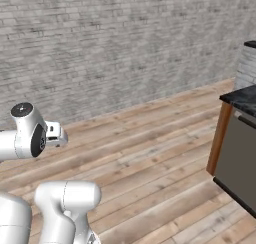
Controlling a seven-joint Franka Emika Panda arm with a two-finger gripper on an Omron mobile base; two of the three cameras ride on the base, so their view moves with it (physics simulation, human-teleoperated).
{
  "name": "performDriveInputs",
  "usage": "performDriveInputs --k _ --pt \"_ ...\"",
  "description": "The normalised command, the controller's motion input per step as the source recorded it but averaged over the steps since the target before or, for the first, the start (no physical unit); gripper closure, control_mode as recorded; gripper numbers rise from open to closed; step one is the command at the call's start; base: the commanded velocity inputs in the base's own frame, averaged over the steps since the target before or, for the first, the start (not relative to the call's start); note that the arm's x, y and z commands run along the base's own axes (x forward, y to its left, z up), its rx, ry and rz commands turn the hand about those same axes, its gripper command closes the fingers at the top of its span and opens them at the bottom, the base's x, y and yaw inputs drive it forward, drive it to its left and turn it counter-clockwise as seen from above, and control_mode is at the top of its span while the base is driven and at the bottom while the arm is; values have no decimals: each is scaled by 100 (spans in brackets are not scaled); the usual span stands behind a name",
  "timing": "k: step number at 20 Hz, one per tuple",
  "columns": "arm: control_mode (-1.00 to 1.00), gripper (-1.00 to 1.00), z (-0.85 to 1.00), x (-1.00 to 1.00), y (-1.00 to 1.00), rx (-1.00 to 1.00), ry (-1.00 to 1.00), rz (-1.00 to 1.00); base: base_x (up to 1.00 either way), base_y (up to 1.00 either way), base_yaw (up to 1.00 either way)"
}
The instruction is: Four empty soda cans are scattered around the kitchen. Gather all the cans and cluster them next to the stove for recycling.
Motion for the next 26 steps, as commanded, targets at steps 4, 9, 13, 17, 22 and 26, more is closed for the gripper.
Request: performDriveInputs --k 4,9,13,17,22,26 --pt "100 -100 0 0 0 0 0 0 66 -3 0" --pt "100 -100 0 0 0 0 0 0 64 -4 0" --pt "100 -100 0 0 0 0 0 0 61 -4 -2" --pt "100 -100 0 0 0 0 0 0 60 -3 -5" --pt "100 -100 0 0 0 0 0 0 57 -2 -11" --pt "100 -100 0 0 0 0 0 0 51 0 -22"
